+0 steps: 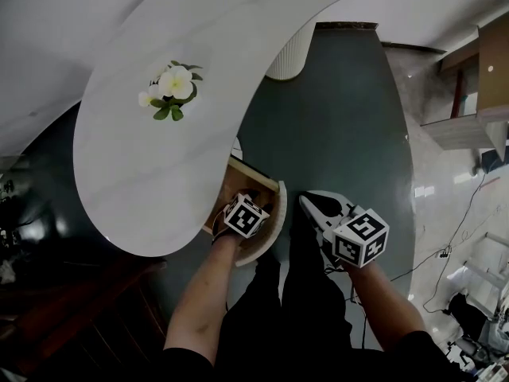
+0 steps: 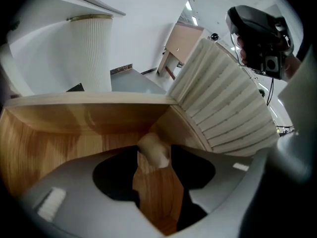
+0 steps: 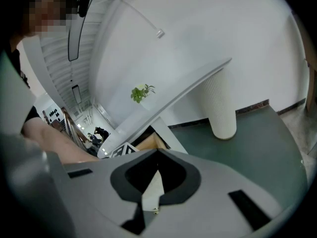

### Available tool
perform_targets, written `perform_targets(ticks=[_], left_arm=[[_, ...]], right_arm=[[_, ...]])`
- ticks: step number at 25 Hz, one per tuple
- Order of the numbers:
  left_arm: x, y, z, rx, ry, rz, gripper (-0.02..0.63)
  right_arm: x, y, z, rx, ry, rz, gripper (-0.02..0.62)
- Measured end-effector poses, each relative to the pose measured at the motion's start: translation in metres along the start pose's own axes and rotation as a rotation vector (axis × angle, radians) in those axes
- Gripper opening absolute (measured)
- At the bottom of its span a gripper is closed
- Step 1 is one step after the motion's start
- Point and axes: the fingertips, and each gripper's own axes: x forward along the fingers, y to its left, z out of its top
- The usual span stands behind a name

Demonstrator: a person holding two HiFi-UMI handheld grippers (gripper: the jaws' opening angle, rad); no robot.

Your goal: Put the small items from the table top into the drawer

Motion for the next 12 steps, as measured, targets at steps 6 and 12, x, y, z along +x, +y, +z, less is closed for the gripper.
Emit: perform_targets(ticks=[6,12], left_arm=[[0.003,0.005,-0.006,0.002,-0.015,0.003,0.229],[-0.01,0.004,-0.009,-0.026,-0.033,0.017,0.229]], right_arm=[[-0.004,0.004,0.006,-0.022,0.005,0.004,0.011],[-0.008,0.007,0.008,-0.03,0.007,-0.006,0.011]])
